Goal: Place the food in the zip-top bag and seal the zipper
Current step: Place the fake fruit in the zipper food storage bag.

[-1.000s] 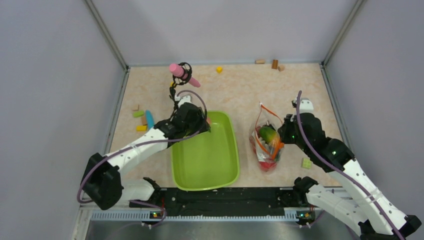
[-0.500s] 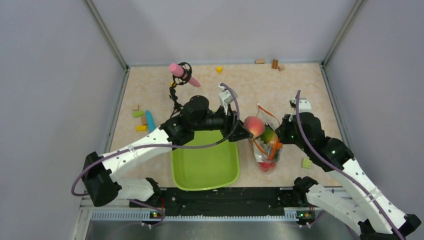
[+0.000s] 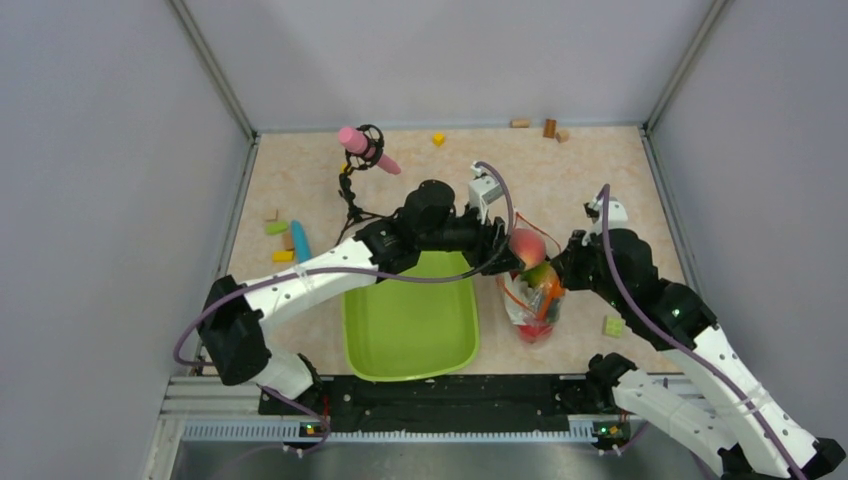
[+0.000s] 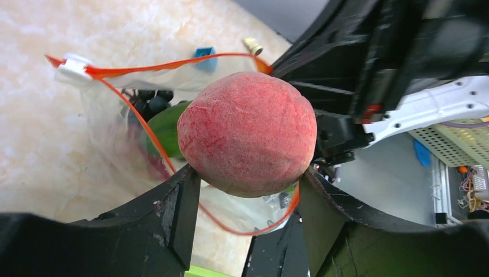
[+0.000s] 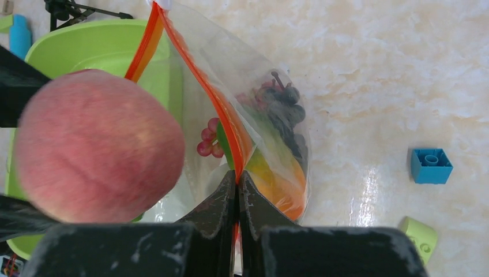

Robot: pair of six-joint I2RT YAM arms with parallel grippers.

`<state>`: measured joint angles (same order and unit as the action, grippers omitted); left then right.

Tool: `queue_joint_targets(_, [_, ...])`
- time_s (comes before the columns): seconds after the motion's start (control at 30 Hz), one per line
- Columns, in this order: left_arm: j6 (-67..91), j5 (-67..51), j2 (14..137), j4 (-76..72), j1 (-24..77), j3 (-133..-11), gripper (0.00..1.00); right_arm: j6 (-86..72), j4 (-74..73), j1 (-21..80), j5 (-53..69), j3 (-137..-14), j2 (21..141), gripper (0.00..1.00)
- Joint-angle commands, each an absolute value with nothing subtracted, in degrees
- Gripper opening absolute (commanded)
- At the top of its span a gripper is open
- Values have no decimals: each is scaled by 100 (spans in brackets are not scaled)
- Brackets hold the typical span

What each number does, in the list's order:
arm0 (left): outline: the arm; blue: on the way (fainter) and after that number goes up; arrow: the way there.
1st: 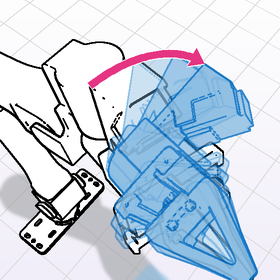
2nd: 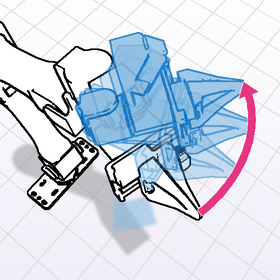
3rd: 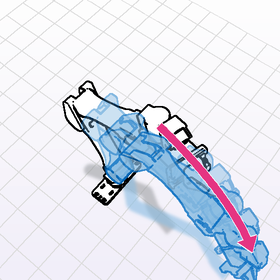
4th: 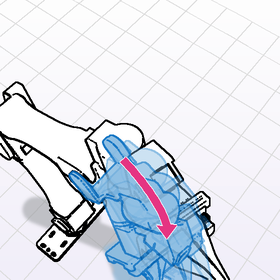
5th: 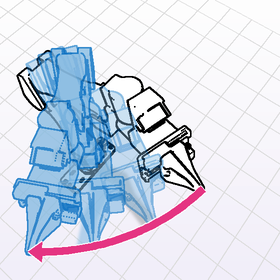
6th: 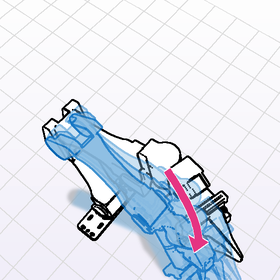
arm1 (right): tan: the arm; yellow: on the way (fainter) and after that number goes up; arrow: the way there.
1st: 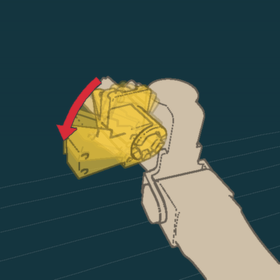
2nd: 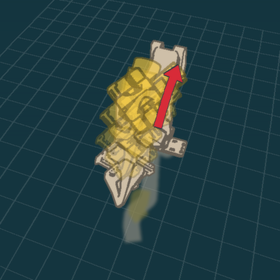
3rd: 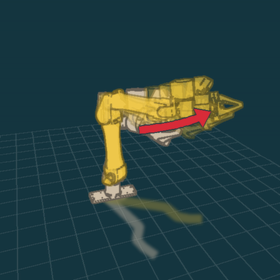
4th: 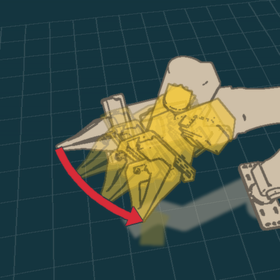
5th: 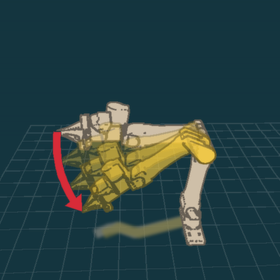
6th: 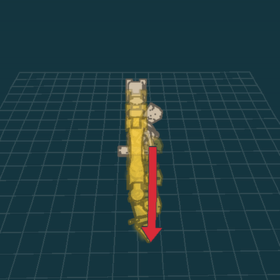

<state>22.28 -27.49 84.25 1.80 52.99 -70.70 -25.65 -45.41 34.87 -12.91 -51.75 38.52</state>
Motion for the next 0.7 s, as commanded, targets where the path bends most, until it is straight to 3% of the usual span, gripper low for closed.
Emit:
queue_joint_targets(0.0, [2046, -2538, 8643, 453, 5313, -7401, 16, -2453, -4337, 3533, -1275, -5357, 3864, 0])
queue_joint_targets(0.2, [2024, -2536, 8596, 540, 5317, -7429, 70, -2431, -4341, 3533, -1294, -5379, 3903, 0])
queue_joint_targets(0.3, [2070, -2549, 8502, 526, 5317, -7416, 79, -2432, -4372, 3535, -1333, -5411, 3915, 0])
queue_joint_targets(0.37, [2134, -2676, 8417, 403, 5317, -7324, 95, -2439, -4404, 3532, -1330, -5432, 3933, 0])
queue_joint_targets(0.67, [2067, -2139, 7899, 448, 5318, -7168, 98, -2453, -4631, 3535, -1221, -5826, 3931, 0])
